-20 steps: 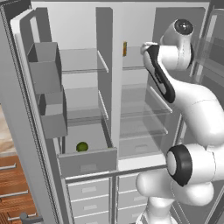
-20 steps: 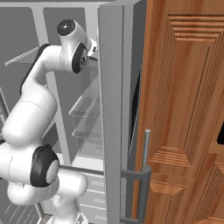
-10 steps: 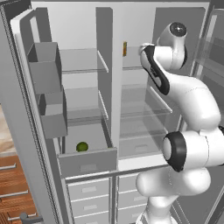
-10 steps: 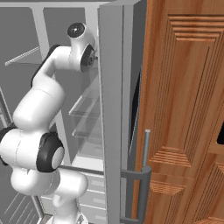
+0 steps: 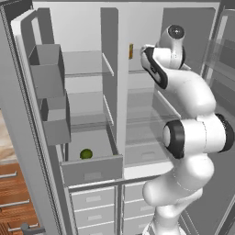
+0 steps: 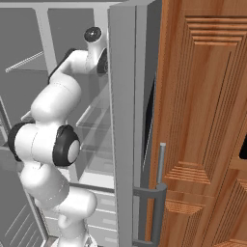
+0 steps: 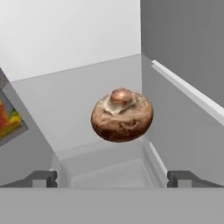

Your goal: Take the mushroom and lime from the fridge shelf and place them in the freezer drawer to begin freezing them.

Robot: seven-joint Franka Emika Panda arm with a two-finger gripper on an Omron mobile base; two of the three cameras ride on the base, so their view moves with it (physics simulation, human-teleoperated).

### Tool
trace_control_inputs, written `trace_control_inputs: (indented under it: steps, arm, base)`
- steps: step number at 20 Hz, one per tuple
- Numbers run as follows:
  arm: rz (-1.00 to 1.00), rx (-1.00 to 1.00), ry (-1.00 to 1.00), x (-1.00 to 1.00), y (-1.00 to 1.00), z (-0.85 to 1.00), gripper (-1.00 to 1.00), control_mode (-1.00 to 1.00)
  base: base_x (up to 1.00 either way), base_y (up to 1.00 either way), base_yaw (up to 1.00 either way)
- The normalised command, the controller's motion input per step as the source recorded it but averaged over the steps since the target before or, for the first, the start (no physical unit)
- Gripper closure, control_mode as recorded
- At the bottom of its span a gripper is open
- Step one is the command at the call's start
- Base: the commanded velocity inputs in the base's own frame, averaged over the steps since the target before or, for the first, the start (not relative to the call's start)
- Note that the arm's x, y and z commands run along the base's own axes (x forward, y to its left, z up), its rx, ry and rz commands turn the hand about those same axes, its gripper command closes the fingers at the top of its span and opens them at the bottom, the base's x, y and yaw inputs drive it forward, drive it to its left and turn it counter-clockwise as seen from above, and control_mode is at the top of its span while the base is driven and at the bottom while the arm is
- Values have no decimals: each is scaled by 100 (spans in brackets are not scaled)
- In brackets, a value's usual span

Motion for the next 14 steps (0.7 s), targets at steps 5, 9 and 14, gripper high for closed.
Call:
trace_control_inputs:
  steps: [5, 9, 14]
  arm:
    - [0, 0, 0, 60, -4, -6, -100, -100]
    - [0, 0, 0, 56, -3, -9, -100, -100]
    - [0, 0, 0, 41, -15, -8, -100, -100]
  base:
    - [0, 0, 0]
    - [0, 0, 0]
    - [0, 0, 0]
